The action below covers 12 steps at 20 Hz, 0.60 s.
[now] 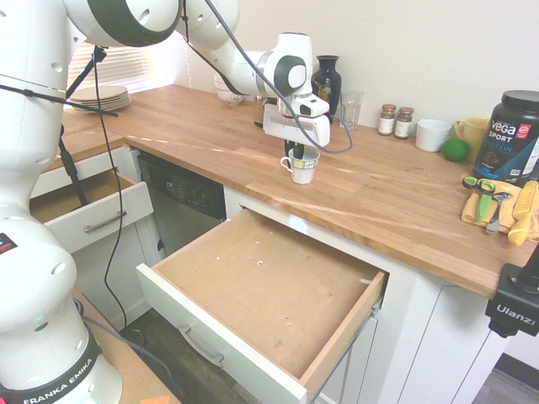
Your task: Put mug in the drawer
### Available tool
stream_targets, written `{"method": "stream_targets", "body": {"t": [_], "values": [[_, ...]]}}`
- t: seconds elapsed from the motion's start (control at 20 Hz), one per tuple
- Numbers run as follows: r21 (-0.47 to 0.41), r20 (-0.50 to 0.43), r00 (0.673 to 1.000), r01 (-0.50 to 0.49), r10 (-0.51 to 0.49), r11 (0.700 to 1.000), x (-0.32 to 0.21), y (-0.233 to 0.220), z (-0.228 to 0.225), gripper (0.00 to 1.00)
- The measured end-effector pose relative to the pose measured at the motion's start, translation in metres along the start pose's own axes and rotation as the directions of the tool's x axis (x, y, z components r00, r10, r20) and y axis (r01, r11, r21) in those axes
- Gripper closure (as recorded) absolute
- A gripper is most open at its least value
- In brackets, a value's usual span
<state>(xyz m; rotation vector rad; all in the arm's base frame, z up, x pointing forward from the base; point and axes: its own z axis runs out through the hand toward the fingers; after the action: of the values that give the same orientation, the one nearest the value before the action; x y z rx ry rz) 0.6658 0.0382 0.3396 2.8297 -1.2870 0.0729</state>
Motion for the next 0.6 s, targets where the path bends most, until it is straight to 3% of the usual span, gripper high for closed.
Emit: {"method": "stream_targets", "body": {"t": [0.3,0.6], "values": [[-0.006,-0.003,1.000,-0.012,0.011,1.000,0.006,0.005,-0.003,1.00],[0.007,-0.024,0.999,-0.021,0.021,1.000,0.011,0.012,-0.035,1.00]]}}
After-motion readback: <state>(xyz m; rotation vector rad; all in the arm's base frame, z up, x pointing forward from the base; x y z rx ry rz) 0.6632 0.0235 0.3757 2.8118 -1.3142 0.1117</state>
